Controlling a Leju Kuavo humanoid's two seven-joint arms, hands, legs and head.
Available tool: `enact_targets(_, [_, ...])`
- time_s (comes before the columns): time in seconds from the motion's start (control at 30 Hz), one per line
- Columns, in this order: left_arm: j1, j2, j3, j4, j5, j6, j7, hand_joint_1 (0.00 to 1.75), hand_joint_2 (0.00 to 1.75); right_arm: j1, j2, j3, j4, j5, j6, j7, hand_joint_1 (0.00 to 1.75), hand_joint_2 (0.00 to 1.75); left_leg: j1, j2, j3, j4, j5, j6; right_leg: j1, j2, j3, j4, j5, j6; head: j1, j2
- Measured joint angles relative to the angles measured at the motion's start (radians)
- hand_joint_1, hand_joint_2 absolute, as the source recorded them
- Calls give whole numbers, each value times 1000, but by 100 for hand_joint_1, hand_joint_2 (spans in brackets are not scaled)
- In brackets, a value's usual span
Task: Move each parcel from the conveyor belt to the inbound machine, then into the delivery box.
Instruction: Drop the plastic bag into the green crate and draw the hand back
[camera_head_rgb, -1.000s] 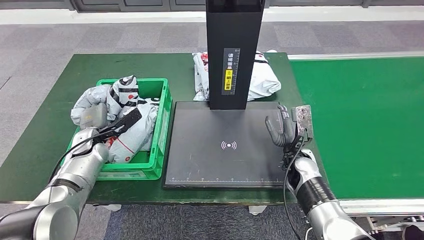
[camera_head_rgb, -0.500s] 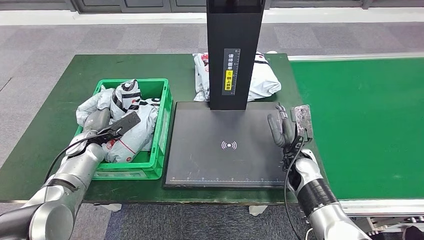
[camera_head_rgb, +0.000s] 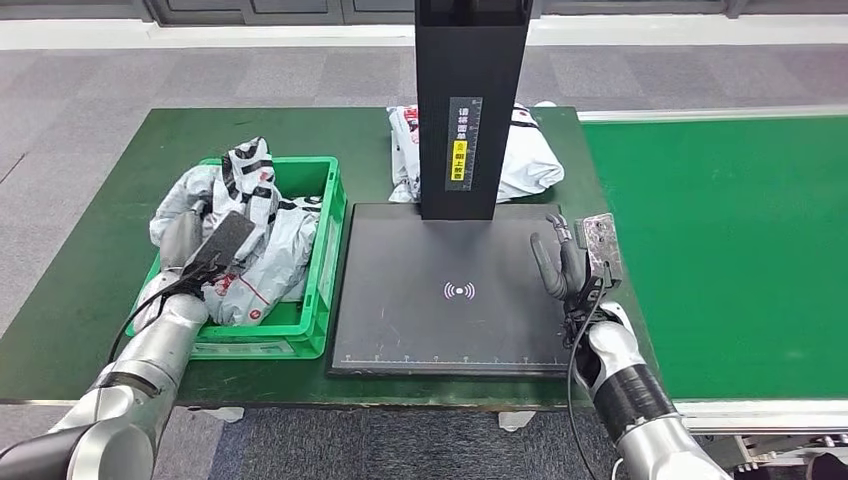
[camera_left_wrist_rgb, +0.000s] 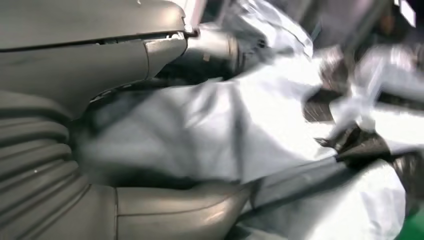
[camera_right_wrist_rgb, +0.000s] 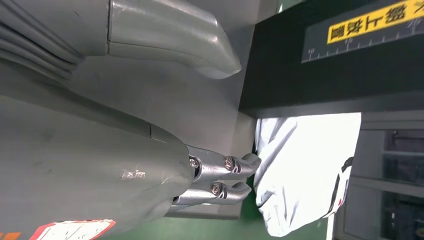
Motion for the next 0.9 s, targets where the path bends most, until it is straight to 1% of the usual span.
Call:
enact_targets(0.17, [56, -2, -20, -105, 184, 60, -92, 0, 0, 9, 0, 0, -14, 7, 0, 0, 0, 0, 0, 1, 0, 0, 0, 0, 1, 0, 0, 0, 0, 0, 0, 0])
enact_targets(0.43, [116, -1, -55, -210, 294, 125, -139, 0, 0, 8, 0, 0, -13, 15, 12, -2, 0, 0, 0, 0, -1, 0, 0, 0, 1, 0, -1, 0, 0, 0, 0, 0])
enact_targets(0.67, [138, 2, -75, -245, 317, 146, -142, 0, 0, -1, 2, 0, -3, 20, 14, -2, 0, 0, 0, 0, -2, 0, 0, 0, 1, 0, -1, 0, 0, 0, 0, 0])
enact_targets(0.8, [145, 5, -78, -265, 380, 149, -178, 0, 0, -15, 2, 0, 8, 24, 15, -4, 0, 0, 0, 0, -2, 0, 0, 0, 1, 0, -1, 0, 0, 0, 0, 0])
enact_targets(0.9, [152, 4, -79, -288, 452, 116, -214, 0, 0, -27, 2, 0, 15, 38, 14, -16, 0, 0, 0, 0, -2, 0, 0, 0, 1, -1, -2, 0, 0, 0, 0, 0])
